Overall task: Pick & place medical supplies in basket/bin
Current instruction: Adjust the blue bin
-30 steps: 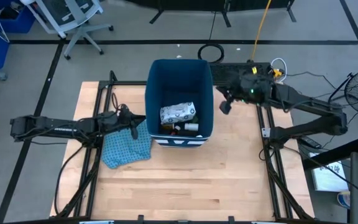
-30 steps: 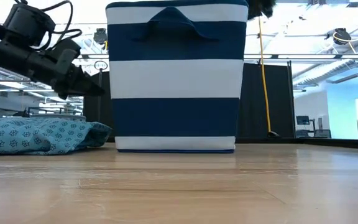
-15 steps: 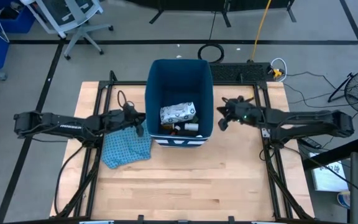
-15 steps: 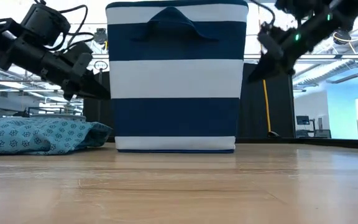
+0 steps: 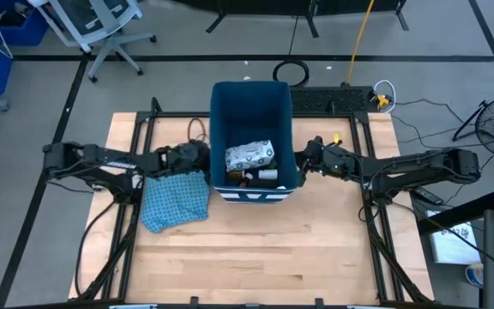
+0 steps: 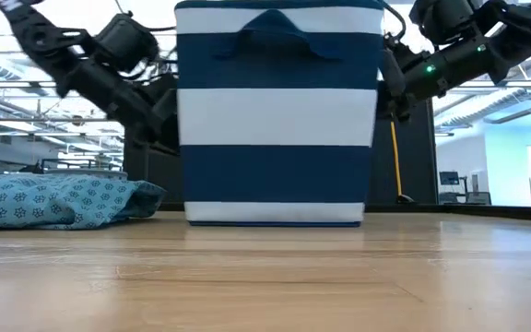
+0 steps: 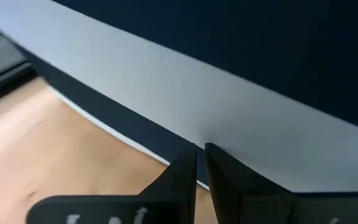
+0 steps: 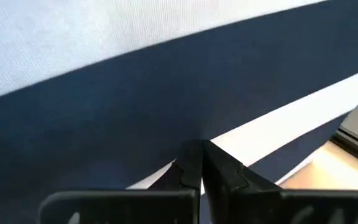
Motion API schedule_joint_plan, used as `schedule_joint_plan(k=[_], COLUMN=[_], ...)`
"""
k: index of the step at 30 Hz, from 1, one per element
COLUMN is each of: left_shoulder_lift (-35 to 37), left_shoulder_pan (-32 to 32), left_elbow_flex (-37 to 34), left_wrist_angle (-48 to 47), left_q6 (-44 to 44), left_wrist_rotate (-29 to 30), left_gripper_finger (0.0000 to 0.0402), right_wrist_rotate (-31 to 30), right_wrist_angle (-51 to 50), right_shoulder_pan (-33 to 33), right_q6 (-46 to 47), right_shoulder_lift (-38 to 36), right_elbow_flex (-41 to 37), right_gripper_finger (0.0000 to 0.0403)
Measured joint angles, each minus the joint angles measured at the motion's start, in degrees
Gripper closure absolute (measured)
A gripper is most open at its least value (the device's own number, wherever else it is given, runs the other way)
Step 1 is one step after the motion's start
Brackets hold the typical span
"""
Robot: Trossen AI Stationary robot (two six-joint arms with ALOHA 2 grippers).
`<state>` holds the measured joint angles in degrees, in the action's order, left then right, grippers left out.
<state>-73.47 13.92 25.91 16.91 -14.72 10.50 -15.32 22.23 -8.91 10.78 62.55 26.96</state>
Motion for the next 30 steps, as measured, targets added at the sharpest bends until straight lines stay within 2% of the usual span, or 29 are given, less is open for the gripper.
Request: schedule_joint_plan(k=[5, 9, 23, 30], left_shoulder_lift=[-6.83, -9.12, -9.08, -5.46], left_shoulder_pan=[-0.15, -0.16, -0.45, -1.05], left_elbow_flex=[6.53, 9.44, 10.36, 10.54], left_wrist_angle=[-2.87, -4.11, -6.46, -13.11], left_q6=[0.76, 1.56, 1.09, 3.24], left_wrist_rotate=[-2.01, -2.6, -3.1, -1.38], left_gripper_finger=[0.0364, 0.0364, 0.0364, 0.0379], right_wrist_rotate=[-0.09, -0.02, -3.47, -5.54], right_wrist_angle=[-1.39, -1.98, -9.11, -19.73], right_shoulder_pan=[0.51, 1.4, 2.32, 2.32], right_q6=[0.55, 2.09, 5.28, 4.36], right_shoulder_lift=[-1.05, -1.09, -4.72, -10.78], right_elbow_flex=[-0.02, -0.02, 0.02, -0.07], right_gripper_finger=[0.0403, 0.0403, 0.0403, 0.0403])
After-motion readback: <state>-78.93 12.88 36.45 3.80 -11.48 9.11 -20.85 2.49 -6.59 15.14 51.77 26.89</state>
